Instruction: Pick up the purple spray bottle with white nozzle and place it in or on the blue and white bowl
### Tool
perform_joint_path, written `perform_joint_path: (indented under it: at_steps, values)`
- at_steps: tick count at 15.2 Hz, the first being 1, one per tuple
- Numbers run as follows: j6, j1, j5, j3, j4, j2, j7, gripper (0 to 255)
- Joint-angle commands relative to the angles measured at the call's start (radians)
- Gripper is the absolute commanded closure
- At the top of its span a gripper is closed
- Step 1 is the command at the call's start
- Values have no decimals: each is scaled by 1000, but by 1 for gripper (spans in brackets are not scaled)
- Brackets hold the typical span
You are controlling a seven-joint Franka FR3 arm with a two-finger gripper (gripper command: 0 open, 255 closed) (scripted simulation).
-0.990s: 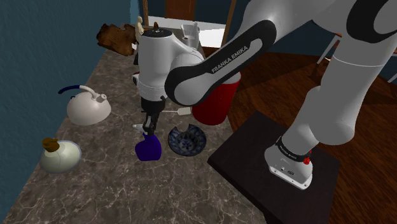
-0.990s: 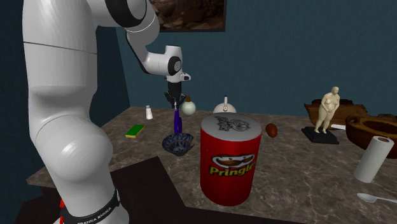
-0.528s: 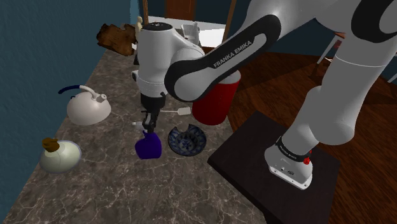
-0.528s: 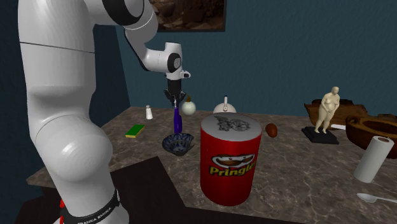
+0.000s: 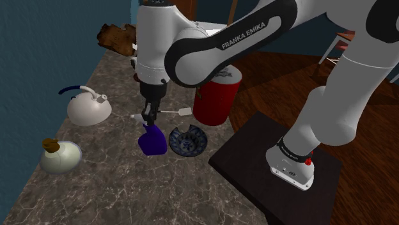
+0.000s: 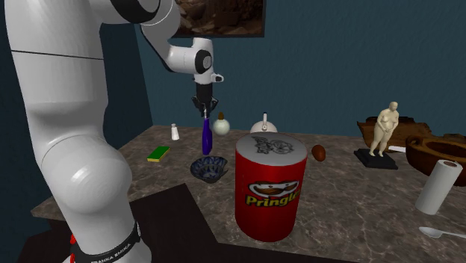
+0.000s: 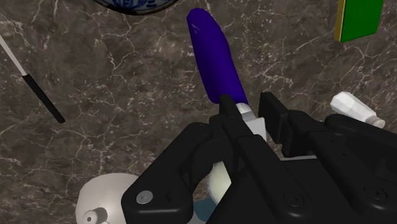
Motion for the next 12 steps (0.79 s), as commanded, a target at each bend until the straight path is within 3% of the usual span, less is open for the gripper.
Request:
perform_joint_path:
  at_steps: [1,12]
  values:
    - [-26,0,4,1,18,-9,0,255]
    - [-165,-6,25,3,107,-62,-8,255]
